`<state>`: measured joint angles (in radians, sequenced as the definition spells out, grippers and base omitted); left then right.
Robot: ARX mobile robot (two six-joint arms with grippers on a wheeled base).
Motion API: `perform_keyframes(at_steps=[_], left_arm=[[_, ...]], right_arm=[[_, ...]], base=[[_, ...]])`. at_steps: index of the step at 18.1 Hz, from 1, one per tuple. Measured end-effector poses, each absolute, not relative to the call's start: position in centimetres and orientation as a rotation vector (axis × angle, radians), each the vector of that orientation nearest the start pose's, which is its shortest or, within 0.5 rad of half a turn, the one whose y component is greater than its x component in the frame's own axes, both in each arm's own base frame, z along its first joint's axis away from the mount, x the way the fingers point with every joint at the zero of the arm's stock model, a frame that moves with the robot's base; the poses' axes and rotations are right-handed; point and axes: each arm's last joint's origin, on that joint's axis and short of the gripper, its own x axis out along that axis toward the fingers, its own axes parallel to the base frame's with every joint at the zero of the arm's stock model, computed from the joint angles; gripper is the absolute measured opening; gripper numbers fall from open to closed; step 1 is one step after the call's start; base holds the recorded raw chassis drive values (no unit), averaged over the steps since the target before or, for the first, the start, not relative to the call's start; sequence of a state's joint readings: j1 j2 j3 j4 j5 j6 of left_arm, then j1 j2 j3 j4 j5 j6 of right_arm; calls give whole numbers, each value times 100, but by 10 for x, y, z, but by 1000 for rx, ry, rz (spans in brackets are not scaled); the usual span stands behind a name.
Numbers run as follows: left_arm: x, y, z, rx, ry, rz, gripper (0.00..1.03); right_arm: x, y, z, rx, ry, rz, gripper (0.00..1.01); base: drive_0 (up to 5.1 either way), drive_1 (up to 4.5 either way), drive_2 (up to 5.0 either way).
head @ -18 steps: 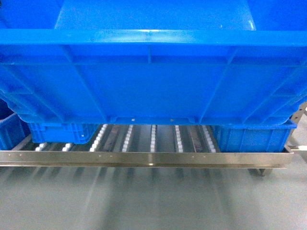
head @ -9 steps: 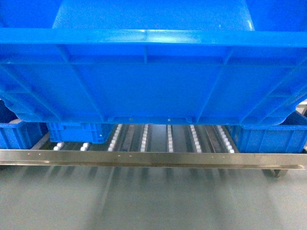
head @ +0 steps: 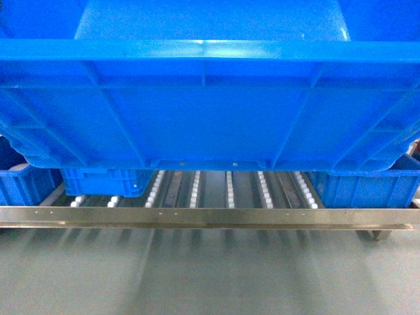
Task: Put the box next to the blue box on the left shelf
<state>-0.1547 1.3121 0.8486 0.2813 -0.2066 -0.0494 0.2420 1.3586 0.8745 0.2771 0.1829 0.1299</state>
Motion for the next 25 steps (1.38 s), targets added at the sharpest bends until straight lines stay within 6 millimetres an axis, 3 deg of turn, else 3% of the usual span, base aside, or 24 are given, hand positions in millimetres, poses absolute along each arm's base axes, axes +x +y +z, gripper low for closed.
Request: perform_keyframes(at_steps=[25], left_arm=[[290, -39, 286, -17, 177, 55, 18]], right_arm=[[296, 68, 281, 86, 205, 46, 19]], base=[[0, 0, 0]])
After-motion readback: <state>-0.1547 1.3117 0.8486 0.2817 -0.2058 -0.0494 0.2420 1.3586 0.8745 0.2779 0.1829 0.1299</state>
